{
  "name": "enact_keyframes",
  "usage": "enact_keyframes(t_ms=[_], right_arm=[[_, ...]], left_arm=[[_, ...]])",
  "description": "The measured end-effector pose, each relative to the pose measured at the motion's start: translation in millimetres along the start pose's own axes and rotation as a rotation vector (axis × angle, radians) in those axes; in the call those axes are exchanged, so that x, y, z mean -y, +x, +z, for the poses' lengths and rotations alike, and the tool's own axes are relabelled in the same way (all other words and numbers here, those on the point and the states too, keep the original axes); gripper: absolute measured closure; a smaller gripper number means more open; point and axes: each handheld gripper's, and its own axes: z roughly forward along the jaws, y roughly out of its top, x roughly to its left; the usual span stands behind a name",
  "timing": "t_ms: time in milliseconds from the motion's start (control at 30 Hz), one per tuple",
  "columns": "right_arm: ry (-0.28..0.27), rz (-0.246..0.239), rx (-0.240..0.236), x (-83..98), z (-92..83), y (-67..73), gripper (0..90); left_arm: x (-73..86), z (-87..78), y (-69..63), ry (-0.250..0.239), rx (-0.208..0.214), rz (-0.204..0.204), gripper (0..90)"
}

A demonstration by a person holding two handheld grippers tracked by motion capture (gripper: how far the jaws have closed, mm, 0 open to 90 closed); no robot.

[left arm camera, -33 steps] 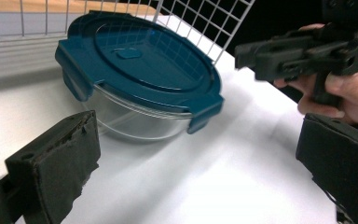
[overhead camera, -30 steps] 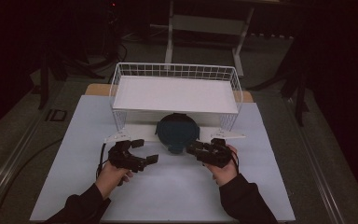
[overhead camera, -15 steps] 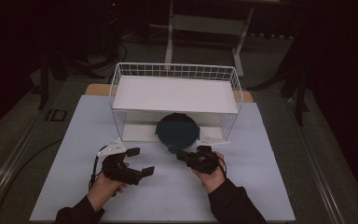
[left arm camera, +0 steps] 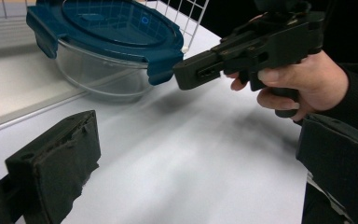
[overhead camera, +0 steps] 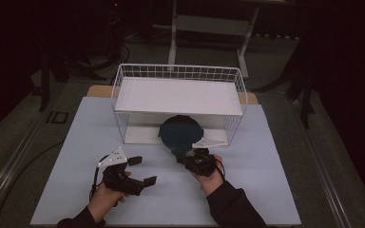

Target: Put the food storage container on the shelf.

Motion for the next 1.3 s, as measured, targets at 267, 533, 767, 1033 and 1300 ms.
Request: enact_keyframes(t_ms=[267, 533, 767, 1033, 1300], right_arm=[[0.010, 0.006, 0.029, 0.1, 6.7, -9.8, 89.9], [0.000, 0.016, 0.052, -3.7, 10.5, -16.8, 89.8], [0.006, 0.030, 0.081, -4.2, 16.6, -23.7, 89.9], [-0.006, 0.043, 0.078, -7.8, 23.0, -27.5, 89.8], [-0.019, 0.049, 0.094, -13.3, 28.6, -32.5, 89.9]], left_arm=[[-1.1, 0.0, 1.3, -0.016, -0.011, -0.001, 0.0], [-1.2, 0.6, -0.9, -0.021, -0.012, 0.012, 0.0], [-1.4, 0.7, -1.6, -0.027, -0.013, 0.022, 0.0], [-2.6, -0.3, -1.7, -0.044, -0.017, 0.027, 0.0], [-0.7, 1.5, -1.5, -0.027, -0.007, 0.029, 0.0]])
